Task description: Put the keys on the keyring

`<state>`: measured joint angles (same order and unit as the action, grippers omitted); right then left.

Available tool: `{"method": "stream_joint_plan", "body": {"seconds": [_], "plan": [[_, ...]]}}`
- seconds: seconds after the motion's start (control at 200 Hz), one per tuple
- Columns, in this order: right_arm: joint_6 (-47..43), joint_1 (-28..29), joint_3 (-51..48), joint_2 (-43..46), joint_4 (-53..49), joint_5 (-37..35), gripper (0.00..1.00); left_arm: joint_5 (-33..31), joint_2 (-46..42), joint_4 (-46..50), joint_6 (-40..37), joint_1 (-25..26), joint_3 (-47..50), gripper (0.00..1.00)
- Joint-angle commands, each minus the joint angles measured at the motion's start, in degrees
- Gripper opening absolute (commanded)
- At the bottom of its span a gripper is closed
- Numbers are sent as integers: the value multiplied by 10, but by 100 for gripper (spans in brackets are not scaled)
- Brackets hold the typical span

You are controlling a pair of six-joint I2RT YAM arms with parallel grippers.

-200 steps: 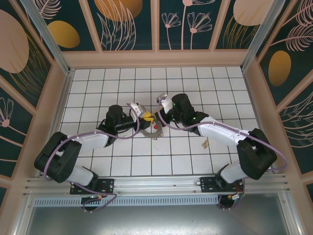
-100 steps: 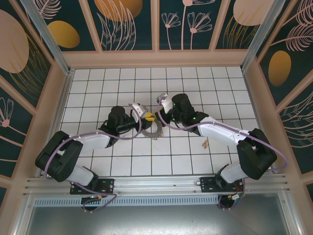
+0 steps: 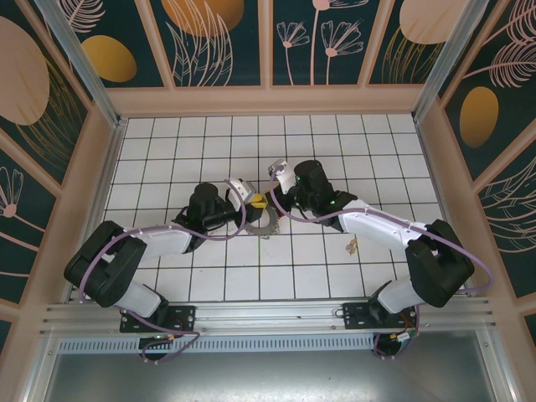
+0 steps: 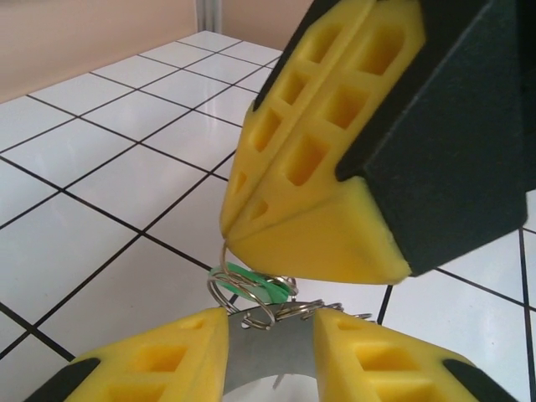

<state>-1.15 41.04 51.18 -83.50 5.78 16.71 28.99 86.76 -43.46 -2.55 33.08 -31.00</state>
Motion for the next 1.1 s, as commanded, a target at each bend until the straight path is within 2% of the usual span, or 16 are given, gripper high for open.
{"method": "stream_joint_plan", "body": {"seconds": [0.0,0.065,0.185,0.771,1.091], "plan": [[-9,5,21,13,6,1,0,-20,7,-28,7,4,2,30],[-9,5,22,14,6,1,0,-22,8,-31,8,3,2,26],[-8,5,21,14,6,0,0,-23,6,-28,6,4,3,24],[-8,5,19,16,8,2,0,-15,17,-32,11,4,-6,32],[-9,6,17,18,6,2,0,-19,18,-38,13,4,-11,30]]}}
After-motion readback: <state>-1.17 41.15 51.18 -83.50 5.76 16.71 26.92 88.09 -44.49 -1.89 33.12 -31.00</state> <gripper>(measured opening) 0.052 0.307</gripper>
